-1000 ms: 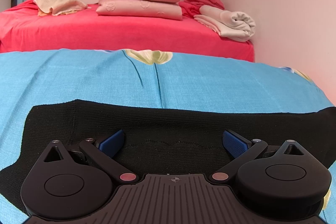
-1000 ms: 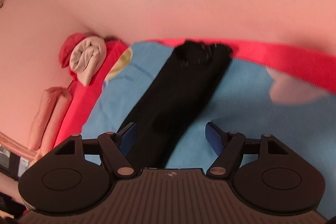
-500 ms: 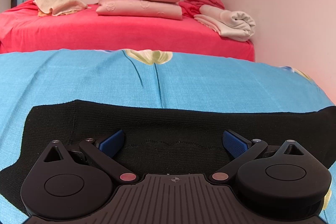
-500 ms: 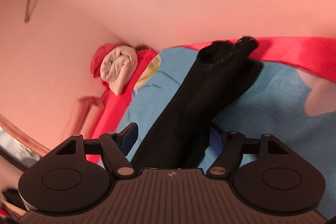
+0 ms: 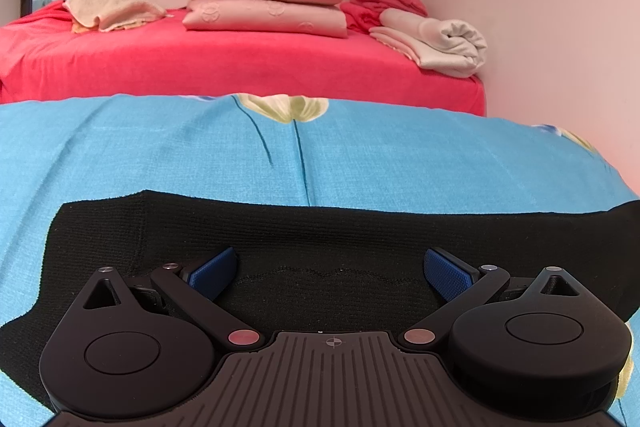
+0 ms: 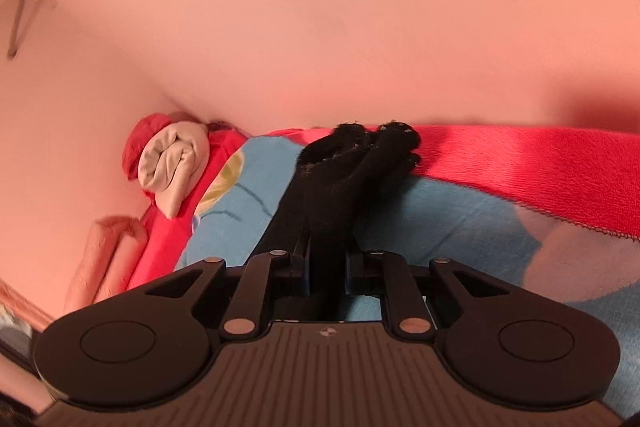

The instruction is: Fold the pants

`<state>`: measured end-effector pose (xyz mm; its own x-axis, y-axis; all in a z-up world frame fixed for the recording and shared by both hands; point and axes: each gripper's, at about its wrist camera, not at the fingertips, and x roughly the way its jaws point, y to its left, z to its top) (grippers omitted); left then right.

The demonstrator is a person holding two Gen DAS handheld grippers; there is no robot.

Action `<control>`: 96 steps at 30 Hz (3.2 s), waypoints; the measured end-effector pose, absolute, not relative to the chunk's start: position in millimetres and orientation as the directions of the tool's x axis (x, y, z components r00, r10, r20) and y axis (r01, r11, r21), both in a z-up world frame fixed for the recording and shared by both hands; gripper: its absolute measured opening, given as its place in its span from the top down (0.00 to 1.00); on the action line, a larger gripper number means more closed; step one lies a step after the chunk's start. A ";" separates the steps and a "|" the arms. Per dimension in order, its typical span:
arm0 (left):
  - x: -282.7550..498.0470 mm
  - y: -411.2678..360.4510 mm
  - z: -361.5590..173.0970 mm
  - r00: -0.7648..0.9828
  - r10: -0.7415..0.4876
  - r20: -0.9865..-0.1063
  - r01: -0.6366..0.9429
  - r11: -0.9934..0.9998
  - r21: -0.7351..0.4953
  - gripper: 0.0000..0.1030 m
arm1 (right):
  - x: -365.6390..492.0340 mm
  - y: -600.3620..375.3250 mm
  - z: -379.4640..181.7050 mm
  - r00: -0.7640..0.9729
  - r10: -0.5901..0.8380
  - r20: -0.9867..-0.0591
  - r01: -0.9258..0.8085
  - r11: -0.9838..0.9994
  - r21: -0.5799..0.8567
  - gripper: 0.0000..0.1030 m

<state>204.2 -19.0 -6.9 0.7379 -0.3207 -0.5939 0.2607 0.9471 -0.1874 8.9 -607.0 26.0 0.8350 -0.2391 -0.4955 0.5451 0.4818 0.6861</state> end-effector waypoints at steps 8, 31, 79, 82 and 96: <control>203.5 -23.1 -5.8 0.741 -0.303 -0.599 0.255 0.952 -0.167 0.00 | 17.0 -574.3 36.0 0.856 -0.191 -0.480 0.495 0.568 0.658 0.37; 199.4 -15.6 6.0 0.778 -0.207 -0.593 0.179 0.978 -0.105 0.00 | 40.0 -176.2 36.4 0.924 -0.185 -0.335 -0.091 0.744 -0.662 0.79; 201.8 -121.9 -1.7 0.747 -0.227 -0.625 0.249 0.967 -0.053 0.00 | 0.7 -259.9 10.3 0.867 -0.418 -0.272 0.083 0.659 -0.748 0.21; 199.5 -123.9 -1.4 0.757 -0.222 -0.615 0.247 0.968 -0.046 0.00 | 1.8 -290.5 21.0 0.826 -0.494 -0.273 0.204 0.713 -0.671 0.19; 194.1 -129.9 -0.7 0.776 -0.216 -0.592 0.263 0.965 -0.007 0.00 | 32.5 -316.8 29.6 0.818 -0.490 -0.301 0.239 0.766 -0.597 0.13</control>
<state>194.1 -129.9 -0.7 0.7763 -0.2159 -0.5923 0.2631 0.9647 -0.0069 32.5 -316.8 29.6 0.8182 -0.4901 -0.3006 0.2392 0.7656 -0.5973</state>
